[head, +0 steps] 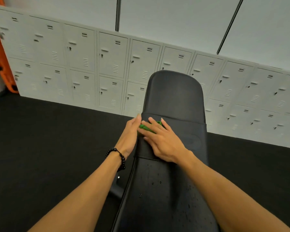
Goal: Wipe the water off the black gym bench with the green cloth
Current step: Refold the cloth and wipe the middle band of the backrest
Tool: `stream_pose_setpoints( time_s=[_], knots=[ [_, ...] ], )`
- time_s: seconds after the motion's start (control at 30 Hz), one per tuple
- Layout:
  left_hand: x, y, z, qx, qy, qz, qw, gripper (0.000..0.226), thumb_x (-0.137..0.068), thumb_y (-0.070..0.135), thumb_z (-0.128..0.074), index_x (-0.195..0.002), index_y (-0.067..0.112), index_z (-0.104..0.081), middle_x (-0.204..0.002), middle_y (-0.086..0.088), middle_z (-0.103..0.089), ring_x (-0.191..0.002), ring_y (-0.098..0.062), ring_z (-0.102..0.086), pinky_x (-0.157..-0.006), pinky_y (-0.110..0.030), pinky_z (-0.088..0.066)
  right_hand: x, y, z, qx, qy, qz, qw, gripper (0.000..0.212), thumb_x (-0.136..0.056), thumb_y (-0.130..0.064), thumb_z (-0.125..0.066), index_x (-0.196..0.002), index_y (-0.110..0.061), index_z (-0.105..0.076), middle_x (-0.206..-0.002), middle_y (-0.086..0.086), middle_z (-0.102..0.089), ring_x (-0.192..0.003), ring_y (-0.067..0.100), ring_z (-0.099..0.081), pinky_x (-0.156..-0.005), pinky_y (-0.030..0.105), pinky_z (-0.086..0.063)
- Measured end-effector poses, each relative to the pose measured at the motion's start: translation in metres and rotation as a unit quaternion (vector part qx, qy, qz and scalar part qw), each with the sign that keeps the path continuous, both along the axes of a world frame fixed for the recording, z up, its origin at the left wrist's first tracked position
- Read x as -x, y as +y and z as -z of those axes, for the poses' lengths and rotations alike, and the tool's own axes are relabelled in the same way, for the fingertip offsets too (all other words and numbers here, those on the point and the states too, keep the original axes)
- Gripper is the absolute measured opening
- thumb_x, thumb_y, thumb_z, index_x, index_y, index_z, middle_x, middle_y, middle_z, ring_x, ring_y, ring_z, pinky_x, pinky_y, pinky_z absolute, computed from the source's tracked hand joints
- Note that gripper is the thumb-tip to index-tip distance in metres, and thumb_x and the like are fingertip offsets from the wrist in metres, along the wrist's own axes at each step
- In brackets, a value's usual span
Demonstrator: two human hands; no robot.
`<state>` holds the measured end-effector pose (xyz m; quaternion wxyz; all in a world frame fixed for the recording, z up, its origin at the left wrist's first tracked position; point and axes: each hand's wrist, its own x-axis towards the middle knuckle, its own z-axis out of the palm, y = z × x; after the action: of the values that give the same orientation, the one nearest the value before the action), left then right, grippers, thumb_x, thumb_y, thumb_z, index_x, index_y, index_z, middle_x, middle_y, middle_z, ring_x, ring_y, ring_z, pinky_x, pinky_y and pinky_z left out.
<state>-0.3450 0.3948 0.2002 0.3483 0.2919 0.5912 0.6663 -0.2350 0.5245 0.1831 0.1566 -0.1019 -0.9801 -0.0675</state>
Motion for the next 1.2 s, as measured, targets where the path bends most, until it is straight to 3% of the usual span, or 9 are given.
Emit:
stream_pose_setpoints(
  time_s=[0.1, 0.23, 0.43, 0.53, 0.73, 0.87, 1.0, 1.13, 1.2],
  knots=[
    [-0.004, 0.005, -0.002, 0.016, 0.016, 0.020, 1.000, 0.058, -0.097, 0.065, -0.031, -0.143, 0.031, -0.040, -0.144, 0.012, -0.042, -0.134, -0.008, -0.040, -0.114, -0.037, -0.029, 0.017, 0.004, -0.005, 0.058, 0.085, 0.112, 0.988, 0.048, -0.105, -0.032, -0.031, -0.153, -0.025, -0.036, -0.162, 0.001, -0.029, -0.153, 0.026, -0.012, -0.122, 0.055, -0.012],
    [-0.012, 0.021, -0.003, -0.001, 0.009, -0.040, 0.999, 0.066, -0.097, 0.062, -0.036, -0.149, 0.022, -0.034, -0.147, 0.007, -0.043, -0.126, -0.005, -0.043, -0.106, -0.029, -0.033, -0.001, -0.021, 0.013, 0.027, 0.026, 0.005, 0.999, 0.051, -0.103, -0.033, -0.028, -0.152, -0.022, -0.037, -0.163, 0.004, -0.027, -0.153, 0.027, -0.012, -0.125, 0.048, -0.007],
    [-0.022, 0.038, 0.002, 0.017, 0.096, -0.030, 0.995, 0.080, -0.088, 0.075, -0.033, -0.156, 0.034, -0.017, -0.160, 0.011, -0.020, -0.149, -0.010, -0.012, -0.115, -0.031, -0.011, -0.038, 0.030, 0.004, 0.040, 0.086, 0.107, 0.990, 0.053, -0.104, -0.035, -0.023, -0.156, -0.023, -0.030, -0.164, 0.001, -0.023, -0.153, 0.025, -0.009, -0.123, 0.051, -0.011],
    [-0.028, 0.044, 0.006, 0.092, 0.136, -0.027, 0.986, 0.089, -0.071, 0.089, -0.023, -0.151, 0.051, -0.014, -0.165, 0.001, -0.005, -0.151, -0.019, 0.001, -0.120, -0.047, -0.007, -0.024, 0.025, 0.007, 0.060, 0.139, 0.148, 0.977, 0.047, -0.106, -0.027, -0.033, -0.152, -0.019, -0.038, -0.161, 0.006, -0.030, -0.152, 0.028, -0.015, -0.124, 0.048, -0.011],
    [-0.038, 0.048, 0.010, 0.199, 0.239, -0.062, 0.948, 0.064, -0.087, 0.080, -0.015, -0.146, 0.061, 0.001, -0.165, -0.003, 0.004, -0.150, -0.031, -0.004, -0.116, -0.061, -0.014, -0.054, 0.033, 0.014, 0.059, 0.133, 0.065, 0.987, 0.046, -0.103, -0.030, -0.034, -0.146, -0.021, -0.049, -0.153, 0.000, -0.045, -0.148, 0.020, -0.029, -0.122, 0.043, -0.019],
    [-0.035, 0.049, 0.008, 0.212, 0.237, -0.043, 0.947, 0.063, -0.089, 0.077, -0.015, -0.147, 0.059, 0.004, -0.165, -0.003, 0.008, -0.150, -0.032, 0.002, -0.117, -0.063, -0.007, -0.052, 0.033, 0.010, 0.080, 0.150, 0.145, 0.975, 0.049, -0.104, -0.032, -0.030, -0.150, -0.022, -0.042, -0.159, 0.001, -0.035, -0.152, 0.024, -0.018, -0.123, 0.048, -0.014],
    [-0.028, 0.047, 0.007, 0.191, 0.199, -0.019, 0.961, 0.061, -0.093, 0.073, -0.016, -0.150, 0.056, -0.001, -0.165, -0.003, 0.007, -0.151, -0.031, 0.007, -0.118, -0.055, 0.001, -0.084, 0.038, 0.019, 0.030, 0.071, 0.039, 0.996, 0.048, -0.104, -0.031, -0.034, -0.150, -0.025, -0.043, -0.159, -0.002, -0.034, -0.152, 0.020, -0.019, -0.124, 0.044, -0.012],
    [-0.026, 0.047, 0.005, 0.196, 0.203, -0.004, 0.959, 0.062, -0.093, 0.073, -0.016, -0.150, 0.055, -0.001, -0.165, -0.003, 0.008, -0.150, -0.030, 0.011, -0.118, -0.053, 0.003, -0.080, 0.046, 0.010, 0.124, 0.182, 0.188, 0.957, 0.044, -0.103, -0.016, -0.043, -0.147, -0.023, -0.047, -0.159, 0.001, -0.035, -0.152, 0.025, -0.019, -0.122, 0.053, -0.015],
    [-0.027, 0.048, 0.004, 0.205, 0.204, -0.006, 0.957, 0.063, -0.093, 0.073, -0.018, -0.150, 0.055, 0.000, -0.165, -0.005, 0.008, -0.150, -0.031, 0.011, -0.118, -0.053, 0.003, -0.068, 0.027, 0.015, 0.102, 0.158, 0.145, 0.971, 0.046, -0.101, -0.016, -0.042, -0.146, -0.022, -0.049, -0.158, 0.003, -0.036, -0.151, 0.028, -0.021, -0.122, 0.053, -0.014]
  ],
)
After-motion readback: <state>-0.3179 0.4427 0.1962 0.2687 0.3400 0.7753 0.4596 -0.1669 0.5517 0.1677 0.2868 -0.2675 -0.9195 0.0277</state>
